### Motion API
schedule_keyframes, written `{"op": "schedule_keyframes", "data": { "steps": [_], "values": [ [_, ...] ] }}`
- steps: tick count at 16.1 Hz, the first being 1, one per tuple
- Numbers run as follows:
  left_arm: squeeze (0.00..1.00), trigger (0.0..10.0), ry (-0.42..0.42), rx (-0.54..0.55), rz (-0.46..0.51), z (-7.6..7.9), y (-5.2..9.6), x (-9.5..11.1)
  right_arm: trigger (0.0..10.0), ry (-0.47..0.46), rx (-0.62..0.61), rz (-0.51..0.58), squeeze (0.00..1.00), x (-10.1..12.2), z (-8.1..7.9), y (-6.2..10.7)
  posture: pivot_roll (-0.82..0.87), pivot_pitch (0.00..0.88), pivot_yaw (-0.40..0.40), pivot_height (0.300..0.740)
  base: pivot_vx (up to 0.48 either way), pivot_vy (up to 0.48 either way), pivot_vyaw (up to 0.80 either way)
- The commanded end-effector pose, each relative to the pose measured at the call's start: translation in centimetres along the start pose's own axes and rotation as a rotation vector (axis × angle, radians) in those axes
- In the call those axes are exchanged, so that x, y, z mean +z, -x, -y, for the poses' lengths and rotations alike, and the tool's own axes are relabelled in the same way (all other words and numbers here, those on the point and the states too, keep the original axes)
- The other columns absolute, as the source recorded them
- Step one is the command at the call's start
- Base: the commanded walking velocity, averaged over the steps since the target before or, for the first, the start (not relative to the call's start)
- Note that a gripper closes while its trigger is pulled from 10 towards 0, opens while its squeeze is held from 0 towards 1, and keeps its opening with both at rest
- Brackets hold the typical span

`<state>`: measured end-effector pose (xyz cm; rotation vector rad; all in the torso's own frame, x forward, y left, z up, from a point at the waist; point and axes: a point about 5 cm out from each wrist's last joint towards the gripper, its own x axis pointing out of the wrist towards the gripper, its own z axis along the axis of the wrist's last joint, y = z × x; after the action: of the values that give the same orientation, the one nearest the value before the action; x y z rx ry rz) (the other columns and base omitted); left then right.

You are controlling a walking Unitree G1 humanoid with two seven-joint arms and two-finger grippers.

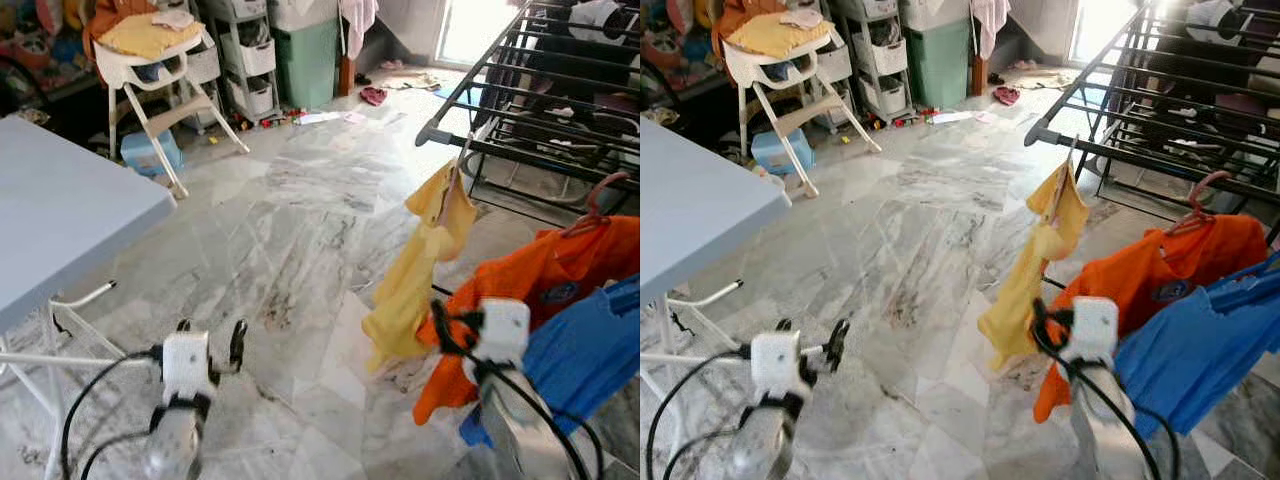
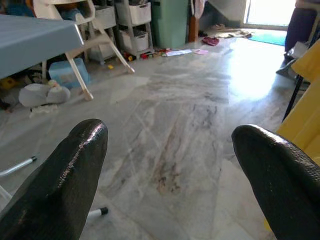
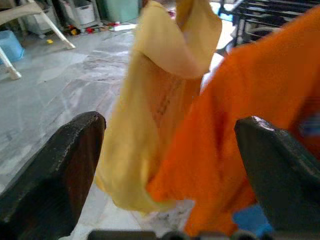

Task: Hang hanger

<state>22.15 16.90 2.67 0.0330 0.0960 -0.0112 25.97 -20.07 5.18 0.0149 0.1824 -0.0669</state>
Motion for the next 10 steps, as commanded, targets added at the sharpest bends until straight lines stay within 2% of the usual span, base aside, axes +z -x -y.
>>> {"op": "schedule_keyframes", "data": {
  "steps": [1, 5, 8, 10],
  "values": [
    [0.00, 10.0, -0.035, -0.028, 0.021, -0.1, 0.3, 0.4, 10.0, 0.012, -0.010, 0.042, 0.00, 1.0, 0.3, 0.2, -0.12, 0.000, 0.061, 0.740, 0.000, 0.000, 0.00],
    [0.00, 10.0, -0.052, -0.020, -0.023, -0.8, 1.3, -0.4, 10.0, 0.035, -0.004, -0.001, 0.00, 0.0, 1.4, 1.8, -0.12, 0.000, 0.073, 0.740, 0.000, 0.000, 0.00],
    [0.00, 10.0, -0.084, 0.019, -0.074, -1.6, 1.6, -2.0, 10.0, 0.067, 0.046, -0.026, 0.00, -0.5, 0.9, 2.5, -0.12, 0.000, 0.080, 0.740, 0.000, 0.000, 0.00],
    [0.00, 10.0, -0.097, 0.040, -0.072, -1.9, 1.3, -2.1, 10.0, 0.064, 0.042, -0.028, 0.00, -0.5, 0.9, 2.5, -0.13, 0.000, 0.083, 0.740, 0.000, 0.000, 0.00]
  ]
}}
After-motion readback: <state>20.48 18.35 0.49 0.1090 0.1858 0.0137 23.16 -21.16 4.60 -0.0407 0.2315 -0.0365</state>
